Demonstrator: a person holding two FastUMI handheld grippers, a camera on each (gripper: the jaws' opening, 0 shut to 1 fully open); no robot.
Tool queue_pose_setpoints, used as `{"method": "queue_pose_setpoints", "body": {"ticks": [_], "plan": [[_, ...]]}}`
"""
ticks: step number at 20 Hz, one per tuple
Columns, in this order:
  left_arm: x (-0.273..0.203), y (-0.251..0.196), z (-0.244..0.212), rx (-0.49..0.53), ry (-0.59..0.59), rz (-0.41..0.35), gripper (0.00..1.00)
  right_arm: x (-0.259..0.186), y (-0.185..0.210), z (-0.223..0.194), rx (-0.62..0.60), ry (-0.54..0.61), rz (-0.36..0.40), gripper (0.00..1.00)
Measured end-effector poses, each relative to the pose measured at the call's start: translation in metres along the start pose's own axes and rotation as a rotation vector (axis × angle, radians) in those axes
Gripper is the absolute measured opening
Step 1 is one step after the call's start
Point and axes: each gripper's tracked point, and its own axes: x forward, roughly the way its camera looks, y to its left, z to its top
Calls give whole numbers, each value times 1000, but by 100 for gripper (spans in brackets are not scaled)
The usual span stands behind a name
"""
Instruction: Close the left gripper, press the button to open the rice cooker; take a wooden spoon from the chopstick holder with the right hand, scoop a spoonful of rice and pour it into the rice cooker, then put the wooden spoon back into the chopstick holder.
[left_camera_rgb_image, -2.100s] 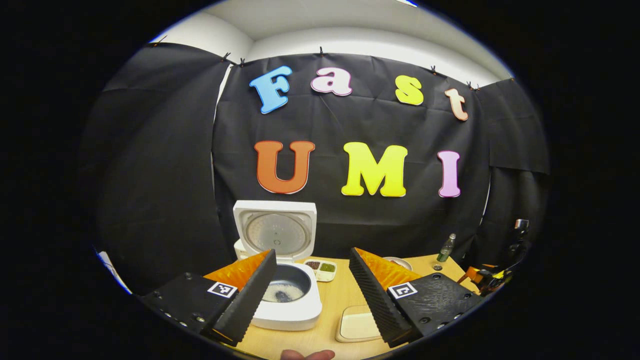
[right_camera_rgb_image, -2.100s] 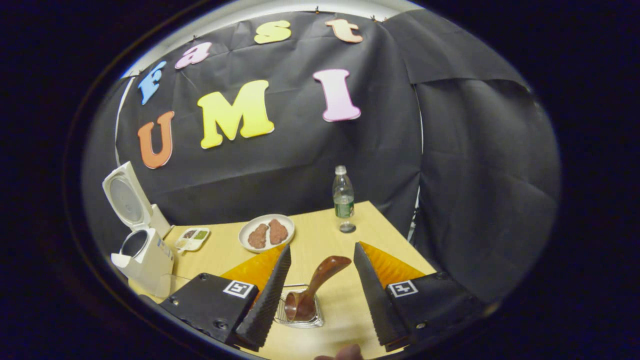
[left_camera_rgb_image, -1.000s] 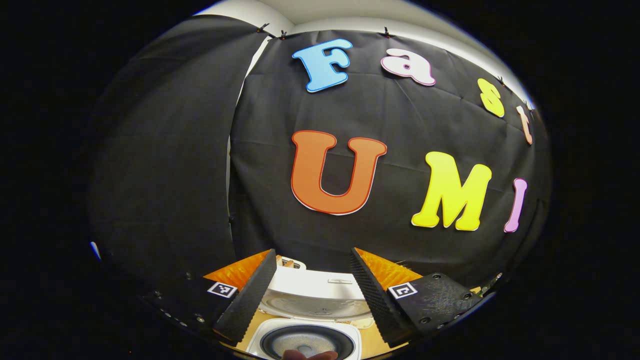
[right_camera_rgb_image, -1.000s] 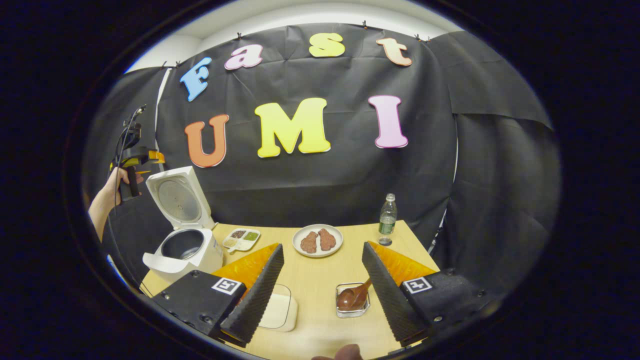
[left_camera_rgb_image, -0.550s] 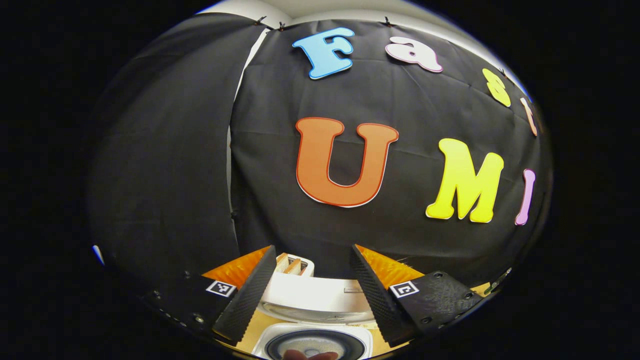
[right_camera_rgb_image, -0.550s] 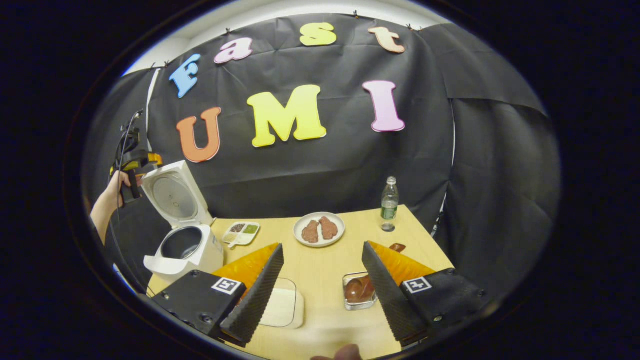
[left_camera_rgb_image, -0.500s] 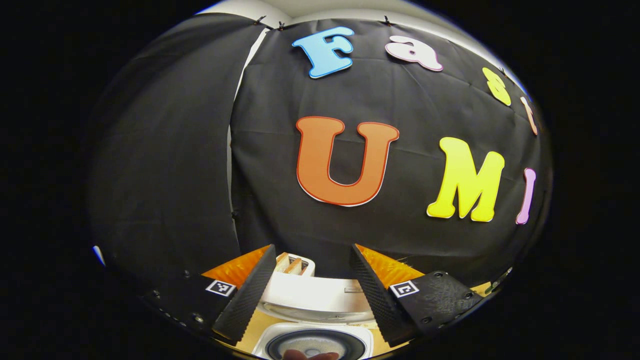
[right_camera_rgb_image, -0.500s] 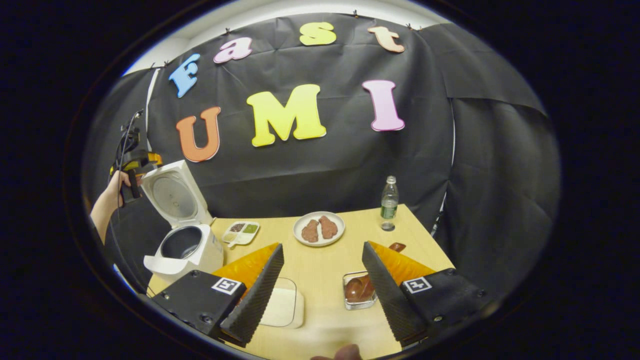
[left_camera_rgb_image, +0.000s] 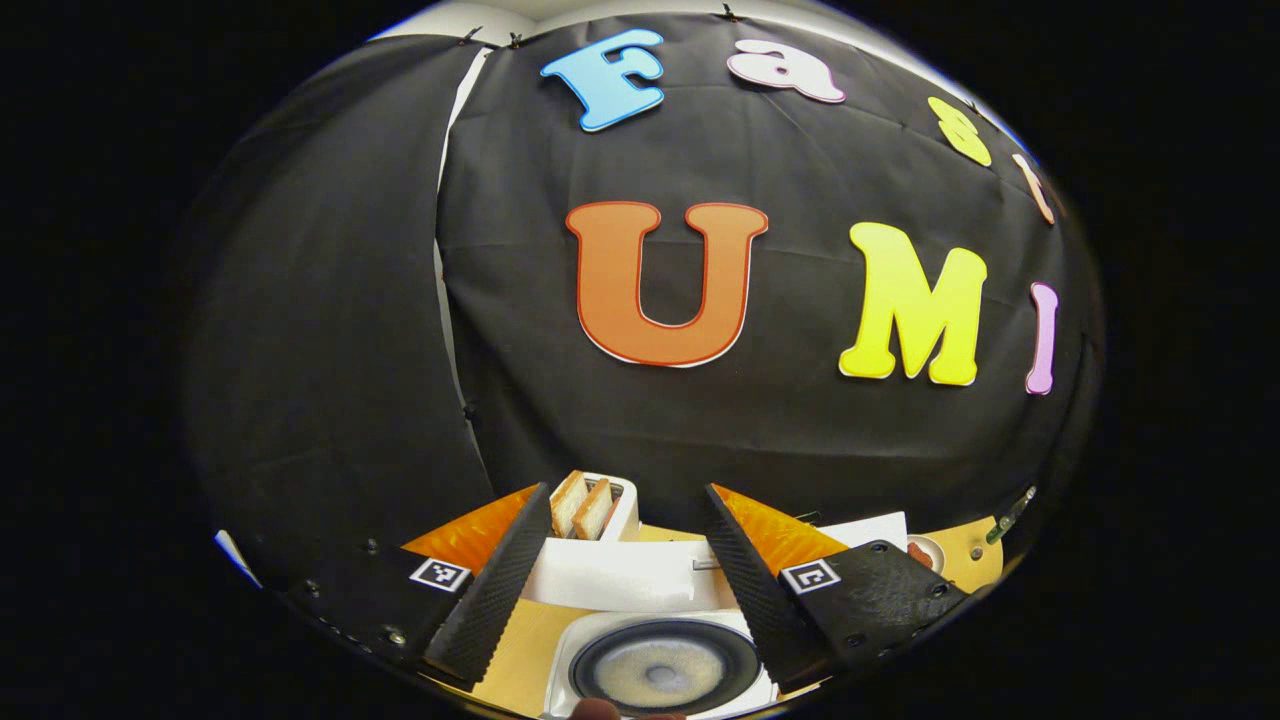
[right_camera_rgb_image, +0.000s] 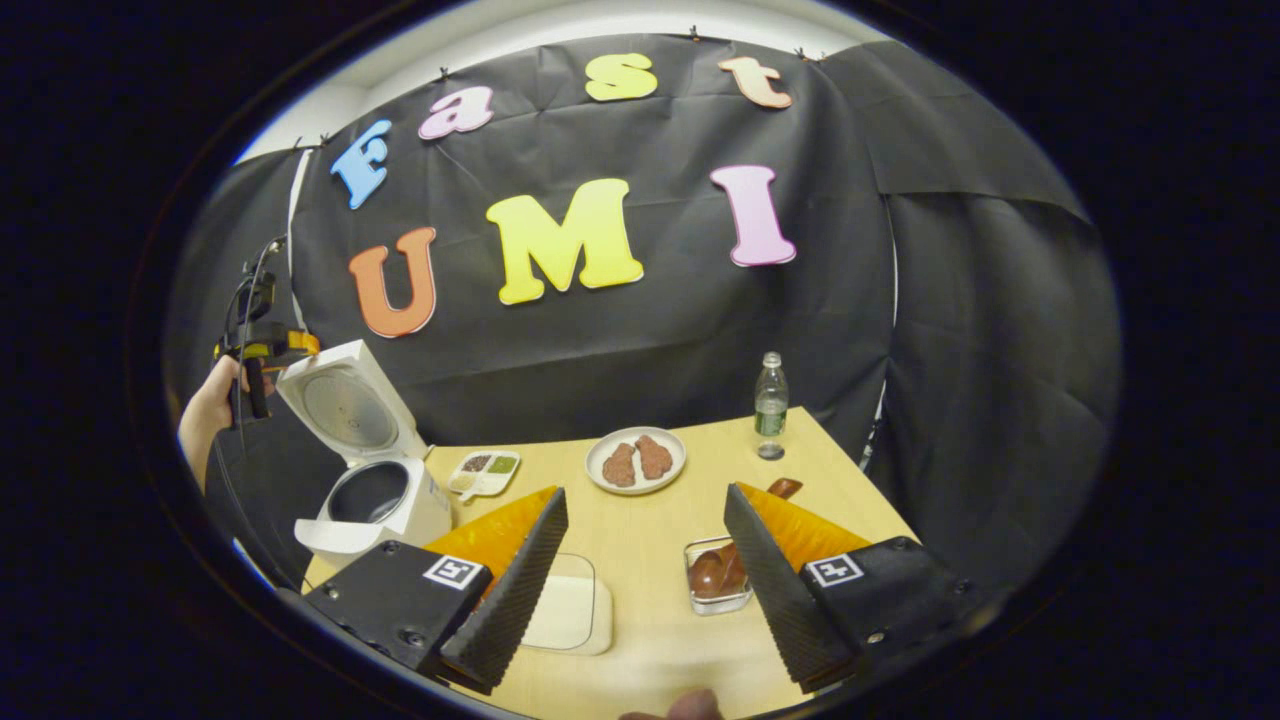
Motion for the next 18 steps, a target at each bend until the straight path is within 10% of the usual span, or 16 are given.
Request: {"method": "queue_pose_setpoints", "body": {"ticks": [18], "plan": [[-118,-26,-201,-50,351,-88,97,-36,37,-24,-26,8,80,100]]}}
